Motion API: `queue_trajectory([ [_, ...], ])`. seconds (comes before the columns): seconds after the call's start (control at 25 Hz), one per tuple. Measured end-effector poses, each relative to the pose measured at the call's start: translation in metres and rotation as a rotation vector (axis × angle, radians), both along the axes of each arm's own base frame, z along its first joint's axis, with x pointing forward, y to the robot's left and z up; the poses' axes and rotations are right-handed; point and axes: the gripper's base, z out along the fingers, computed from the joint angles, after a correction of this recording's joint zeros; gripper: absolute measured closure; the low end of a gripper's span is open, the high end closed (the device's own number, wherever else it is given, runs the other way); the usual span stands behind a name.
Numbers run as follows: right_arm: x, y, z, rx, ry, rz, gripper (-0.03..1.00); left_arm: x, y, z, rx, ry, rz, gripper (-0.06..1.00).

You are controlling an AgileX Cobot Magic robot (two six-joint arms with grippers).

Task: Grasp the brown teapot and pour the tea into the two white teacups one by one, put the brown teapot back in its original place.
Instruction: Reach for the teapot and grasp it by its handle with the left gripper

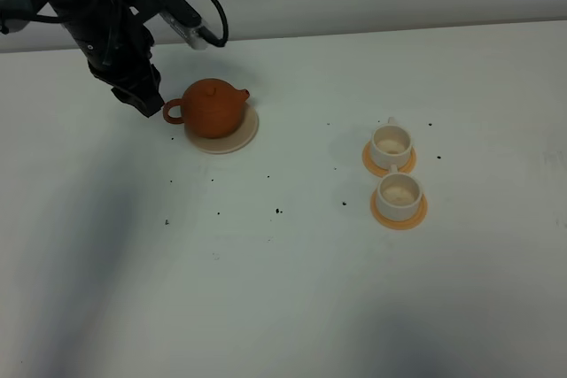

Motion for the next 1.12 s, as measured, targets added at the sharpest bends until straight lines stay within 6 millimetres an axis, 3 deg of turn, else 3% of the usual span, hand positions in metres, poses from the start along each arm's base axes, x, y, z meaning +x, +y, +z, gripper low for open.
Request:
queue_trajectory([
  [0.2,0.000,0.000,0.000,-0.001,0.000,0.001,0.72,0.000,0.001,0.000,0.027,-0.009,-0.120,0.66],
  [0.56,0.000,0.000,0.000,0.000,0.000,0.000,0.72,0.010,0.007,-0.020,0.105,0.013,-0.032,0.66],
  [1.12,0.000,0.000,0.000,0.000,0.000,0.001,0.72,0.040,-0.023,-0.036,0.097,-0.057,-0.003,0.62],
])
